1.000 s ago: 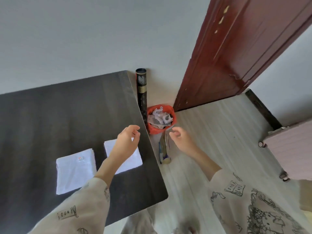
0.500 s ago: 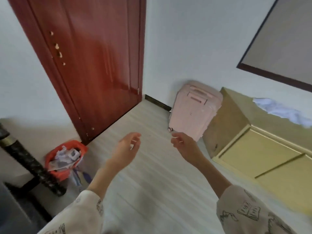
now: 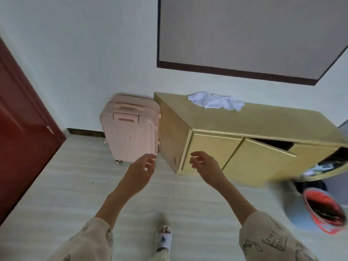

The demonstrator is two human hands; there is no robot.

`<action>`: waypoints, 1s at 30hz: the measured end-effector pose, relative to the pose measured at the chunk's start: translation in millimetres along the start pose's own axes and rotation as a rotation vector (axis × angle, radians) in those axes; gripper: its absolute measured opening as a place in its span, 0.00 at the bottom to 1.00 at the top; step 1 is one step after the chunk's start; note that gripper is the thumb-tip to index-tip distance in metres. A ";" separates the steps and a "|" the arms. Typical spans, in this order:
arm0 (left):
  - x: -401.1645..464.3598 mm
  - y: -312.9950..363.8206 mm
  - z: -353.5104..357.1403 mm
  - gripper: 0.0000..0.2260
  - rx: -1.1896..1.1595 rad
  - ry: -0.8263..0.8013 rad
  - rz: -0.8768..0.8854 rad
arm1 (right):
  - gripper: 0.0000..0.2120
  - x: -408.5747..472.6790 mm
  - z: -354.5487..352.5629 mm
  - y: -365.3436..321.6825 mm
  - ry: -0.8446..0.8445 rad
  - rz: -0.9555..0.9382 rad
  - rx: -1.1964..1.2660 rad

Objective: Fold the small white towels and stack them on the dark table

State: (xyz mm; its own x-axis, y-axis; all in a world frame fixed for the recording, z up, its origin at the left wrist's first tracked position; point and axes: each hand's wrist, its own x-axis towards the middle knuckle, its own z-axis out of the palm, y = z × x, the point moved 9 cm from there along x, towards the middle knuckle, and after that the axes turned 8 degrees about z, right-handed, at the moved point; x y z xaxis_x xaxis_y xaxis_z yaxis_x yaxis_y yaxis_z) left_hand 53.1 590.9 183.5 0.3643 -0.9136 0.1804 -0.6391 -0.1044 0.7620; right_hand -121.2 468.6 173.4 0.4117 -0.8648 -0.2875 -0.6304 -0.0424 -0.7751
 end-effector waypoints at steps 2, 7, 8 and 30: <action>44.2 -3.5 20.0 0.10 -0.031 -0.013 -0.003 | 0.12 38.9 -18.7 6.6 0.022 0.020 0.005; 147.0 -5.9 68.0 0.10 -0.060 -0.090 -0.024 | 0.12 126.9 -60.9 17.3 0.037 0.093 0.062; 167.1 -5.9 78.8 0.10 -0.056 -0.114 -0.025 | 0.11 143.9 -69.9 21.1 0.045 0.109 0.081; 509.0 -27.3 365.5 0.12 0.010 -0.429 -0.333 | 0.14 541.6 -259.8 160.7 0.002 0.358 -0.128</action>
State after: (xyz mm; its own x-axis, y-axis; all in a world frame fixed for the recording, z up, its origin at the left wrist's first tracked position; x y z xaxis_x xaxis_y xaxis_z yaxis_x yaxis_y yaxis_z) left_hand 8.4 -14.9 27.3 0.2400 -0.9088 -0.3413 -0.5438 -0.4171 0.7282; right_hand -170.5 -136.6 39.3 0.1496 -0.8372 -0.5260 -0.8112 0.2002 -0.5494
